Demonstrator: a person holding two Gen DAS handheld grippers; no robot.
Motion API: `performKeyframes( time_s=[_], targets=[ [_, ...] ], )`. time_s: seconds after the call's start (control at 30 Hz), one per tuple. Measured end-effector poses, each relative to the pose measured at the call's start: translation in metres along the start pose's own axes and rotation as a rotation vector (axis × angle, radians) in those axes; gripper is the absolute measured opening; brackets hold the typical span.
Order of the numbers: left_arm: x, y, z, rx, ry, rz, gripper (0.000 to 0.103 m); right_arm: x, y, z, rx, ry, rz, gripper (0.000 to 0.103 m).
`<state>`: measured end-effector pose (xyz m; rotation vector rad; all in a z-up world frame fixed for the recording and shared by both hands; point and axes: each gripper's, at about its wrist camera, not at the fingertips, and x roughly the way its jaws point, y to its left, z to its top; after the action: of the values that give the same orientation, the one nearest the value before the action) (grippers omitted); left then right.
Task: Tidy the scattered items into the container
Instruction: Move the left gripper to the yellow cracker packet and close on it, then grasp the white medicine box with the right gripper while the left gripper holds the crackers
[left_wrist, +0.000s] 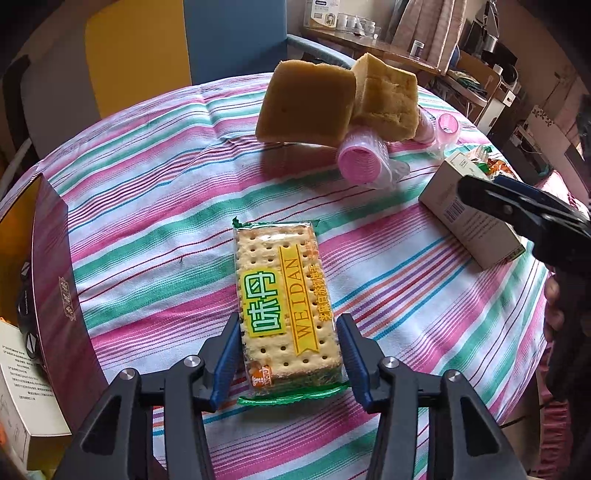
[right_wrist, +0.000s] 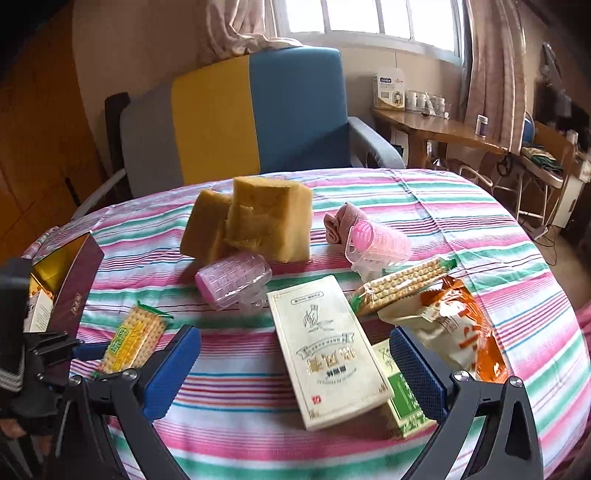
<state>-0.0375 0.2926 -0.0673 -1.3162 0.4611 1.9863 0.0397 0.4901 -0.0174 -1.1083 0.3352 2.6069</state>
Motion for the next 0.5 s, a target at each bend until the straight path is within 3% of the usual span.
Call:
performKeyframes(
  time_s=[0.1, 0.3, 0.5],
  targets=[
    [-0.004, -0.002, -0.005, -0.002, 0.0, -0.012, 0.051, 0.02, 0.003, 0.0, -0.008, 0.06, 0.057, 0.101],
    [-0.013, -0.011, -0.025, 0.01, -0.004, -0.03, 0.051, 0.036, 0.026, -0.03, -0.075, 0.159, 0.162, 0.082],
    [-0.023, -0.016, -0.042, 0.002, 0.0, -0.054, 0.051, 0.02, 0.036, -0.052, -0.107, 0.144, 0.187, 0.074]
  ],
)
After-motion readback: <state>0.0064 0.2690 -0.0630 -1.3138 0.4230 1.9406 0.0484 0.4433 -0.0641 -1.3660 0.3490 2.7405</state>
